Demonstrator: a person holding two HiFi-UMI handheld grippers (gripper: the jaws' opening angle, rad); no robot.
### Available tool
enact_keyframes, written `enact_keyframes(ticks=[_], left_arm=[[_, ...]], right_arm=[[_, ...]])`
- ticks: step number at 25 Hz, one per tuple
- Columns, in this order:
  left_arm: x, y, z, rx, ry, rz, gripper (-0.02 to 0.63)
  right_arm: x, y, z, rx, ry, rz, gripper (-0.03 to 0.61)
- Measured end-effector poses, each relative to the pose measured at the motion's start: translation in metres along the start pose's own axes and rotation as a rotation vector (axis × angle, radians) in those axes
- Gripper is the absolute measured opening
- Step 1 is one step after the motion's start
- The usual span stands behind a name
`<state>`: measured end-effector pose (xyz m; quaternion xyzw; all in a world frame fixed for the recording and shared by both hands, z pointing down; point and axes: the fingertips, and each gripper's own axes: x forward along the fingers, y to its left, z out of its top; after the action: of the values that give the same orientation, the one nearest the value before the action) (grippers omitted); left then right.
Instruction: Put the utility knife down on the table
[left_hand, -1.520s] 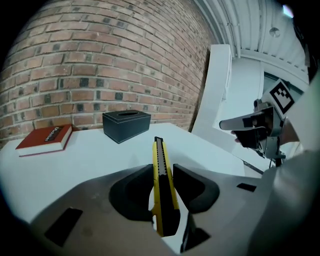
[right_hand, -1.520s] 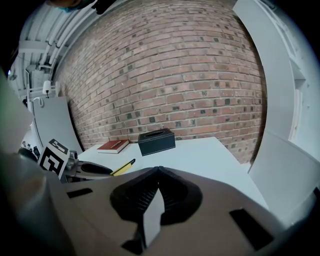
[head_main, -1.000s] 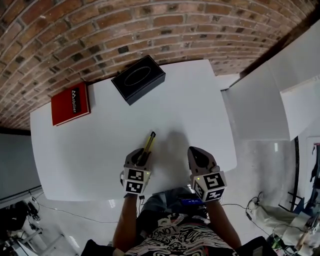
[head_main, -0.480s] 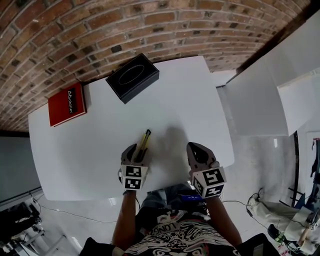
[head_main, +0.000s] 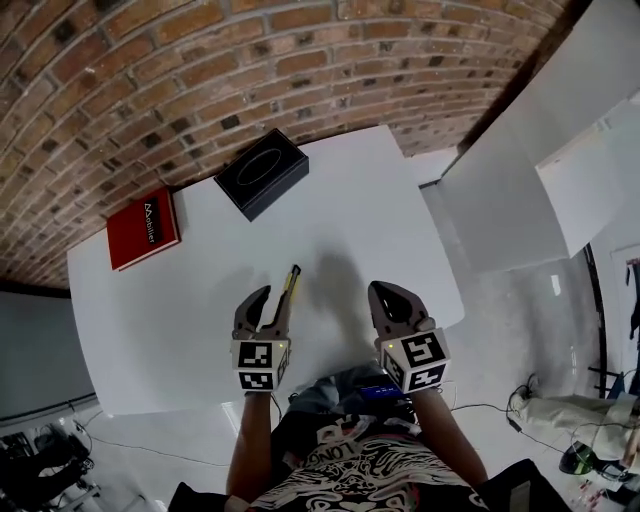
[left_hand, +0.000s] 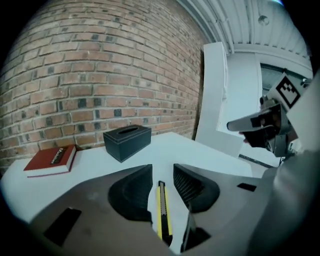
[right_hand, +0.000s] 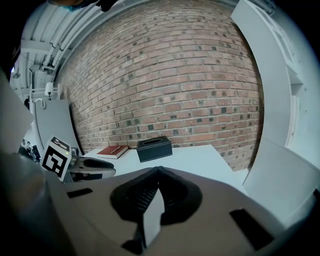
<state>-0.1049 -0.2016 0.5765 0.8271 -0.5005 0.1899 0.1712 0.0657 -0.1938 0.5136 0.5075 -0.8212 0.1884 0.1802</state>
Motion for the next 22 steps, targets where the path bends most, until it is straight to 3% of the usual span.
enact_keyframes(ticks=[3,6,15,22], left_arm=[[-0.016,0.000,0.034,-0.061,-0.110,-0.011,0.094],[-0.034,-0.004,0.050,-0.080,-0.141,-0.009,0.032],[-0.089,-0.003,0.099,-0.091,-0.284,0.013,0.018],[-0.098,-0.004,0.110,-0.094,-0.313,0.025,0.015]], right_arm=[[-0.006,0.007,0.017,-0.009,-0.046,0.011,0.000],[-0.020,0.018,0.032,-0.025,-0.090,0.018,0.000],[-0.044,0.046,0.067,-0.048,-0.225,0.047,0.000],[-0.056,0.050,0.077,-0.073,-0.249,0.043,0.000]])
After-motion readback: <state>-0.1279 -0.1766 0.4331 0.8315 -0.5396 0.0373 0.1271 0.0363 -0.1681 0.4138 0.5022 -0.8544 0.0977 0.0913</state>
